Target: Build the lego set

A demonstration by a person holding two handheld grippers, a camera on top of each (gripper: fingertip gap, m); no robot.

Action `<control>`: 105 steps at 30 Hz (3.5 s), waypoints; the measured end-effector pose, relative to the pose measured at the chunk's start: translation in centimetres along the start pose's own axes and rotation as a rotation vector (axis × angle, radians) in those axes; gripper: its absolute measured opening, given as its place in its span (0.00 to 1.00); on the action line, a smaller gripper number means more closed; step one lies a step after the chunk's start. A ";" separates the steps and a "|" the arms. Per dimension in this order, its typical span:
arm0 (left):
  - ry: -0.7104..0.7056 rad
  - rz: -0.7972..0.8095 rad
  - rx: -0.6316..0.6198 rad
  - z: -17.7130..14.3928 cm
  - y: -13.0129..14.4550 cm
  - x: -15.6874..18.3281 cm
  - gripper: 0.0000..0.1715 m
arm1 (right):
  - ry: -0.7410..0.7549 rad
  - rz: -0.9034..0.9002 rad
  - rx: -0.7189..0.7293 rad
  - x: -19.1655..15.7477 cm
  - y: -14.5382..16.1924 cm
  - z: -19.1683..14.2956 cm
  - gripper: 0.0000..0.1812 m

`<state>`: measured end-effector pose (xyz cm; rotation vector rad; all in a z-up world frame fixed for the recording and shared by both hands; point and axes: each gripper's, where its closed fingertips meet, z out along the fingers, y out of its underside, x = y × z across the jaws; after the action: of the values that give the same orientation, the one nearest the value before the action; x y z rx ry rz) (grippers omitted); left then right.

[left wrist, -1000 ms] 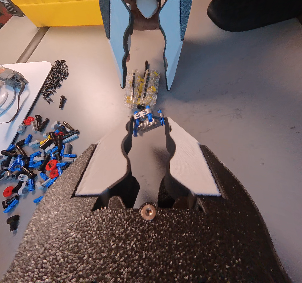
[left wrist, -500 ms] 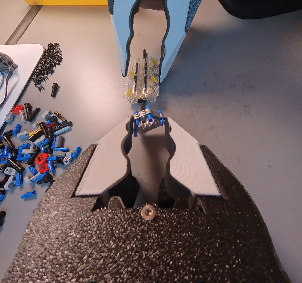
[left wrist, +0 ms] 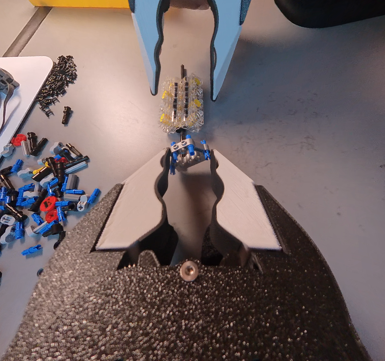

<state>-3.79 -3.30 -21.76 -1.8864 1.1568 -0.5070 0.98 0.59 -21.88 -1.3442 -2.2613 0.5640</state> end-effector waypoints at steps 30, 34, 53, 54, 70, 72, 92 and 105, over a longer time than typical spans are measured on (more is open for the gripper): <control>0.089 -0.125 -0.028 2.0 -1.0 1.0 0.22 | -0.219 -0.004 0.109 -1.5 -0.3 0.5 0.25; 0.103 -0.121 -0.051 2.0 -0.4 1.1 0.22 | -0.215 -0.013 0.114 -1.5 -0.4 0.5 0.25; -0.073 -0.352 -0.166 0.3 -0.3 0.0 0.28 | -0.177 -0.045 0.120 -1.5 -0.4 0.5 0.25; -0.077 -0.377 -0.170 0.5 -0.5 0.2 0.30 | -0.174 -0.049 0.120 -1.5 -0.4 0.5 0.25; -0.042 -0.429 -0.281 2.5 0.0 1.1 0.22 | -0.156 -0.078 0.114 -1.4 -0.4 0.6 0.25; -0.033 -0.411 -0.277 2.2 0.2 1.2 0.22 | -0.158 -0.077 0.115 -1.4 -0.4 0.6 0.25; 0.016 -0.114 -0.174 -2.7 3.9 2.8 0.22 | -0.161 -0.082 0.089 -1.4 -0.4 0.6 0.25; 0.012 -0.254 -0.237 -4.7 4.5 2.7 0.29 | -0.154 -0.081 0.082 -1.4 -0.4 0.5 0.26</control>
<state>-8.14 -8.77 -23.07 -2.2553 1.0259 -0.5381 0.99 -0.92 -22.35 -1.2002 -2.3745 0.7464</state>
